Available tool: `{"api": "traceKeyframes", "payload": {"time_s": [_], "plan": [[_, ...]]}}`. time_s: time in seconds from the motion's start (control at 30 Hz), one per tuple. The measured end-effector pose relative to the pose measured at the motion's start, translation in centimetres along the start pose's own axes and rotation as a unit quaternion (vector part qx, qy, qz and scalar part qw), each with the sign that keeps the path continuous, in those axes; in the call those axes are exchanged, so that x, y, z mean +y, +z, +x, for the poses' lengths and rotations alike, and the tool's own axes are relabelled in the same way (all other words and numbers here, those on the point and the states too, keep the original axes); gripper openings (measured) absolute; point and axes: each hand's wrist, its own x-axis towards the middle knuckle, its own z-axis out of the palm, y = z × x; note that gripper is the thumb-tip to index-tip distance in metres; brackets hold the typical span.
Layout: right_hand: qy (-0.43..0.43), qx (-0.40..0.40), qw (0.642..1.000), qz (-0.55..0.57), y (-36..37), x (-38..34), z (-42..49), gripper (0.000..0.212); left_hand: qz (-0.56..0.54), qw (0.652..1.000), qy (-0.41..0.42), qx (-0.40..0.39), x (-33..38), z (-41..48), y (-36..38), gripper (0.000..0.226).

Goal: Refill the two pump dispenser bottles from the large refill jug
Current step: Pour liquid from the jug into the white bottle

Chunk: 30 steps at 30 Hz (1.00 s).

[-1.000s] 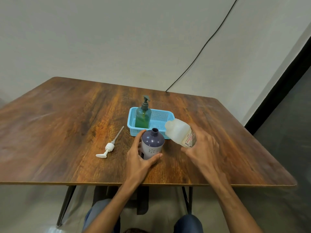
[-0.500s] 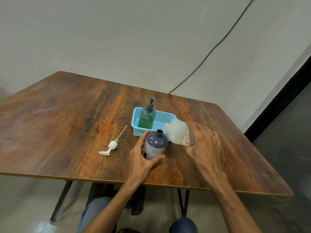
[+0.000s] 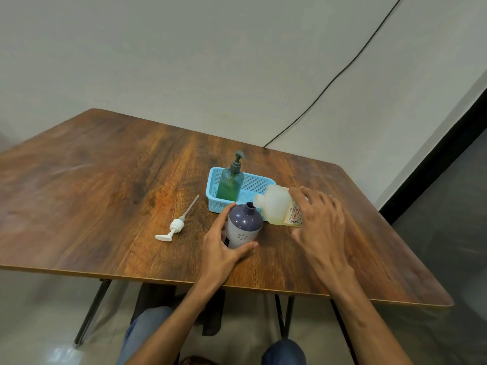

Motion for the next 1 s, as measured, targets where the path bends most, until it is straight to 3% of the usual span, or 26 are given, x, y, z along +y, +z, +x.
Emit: {"api": "traceKeyframes", "payload": {"time_s": [1.0], "plan": [[-0.007, -0.022, 0.999, -0.038, -0.31, -0.02, 0.77, 0.081, -0.001, 1.0, 0.018, 0.003, -0.73, 0.45, 0.13, 0.099]]}}
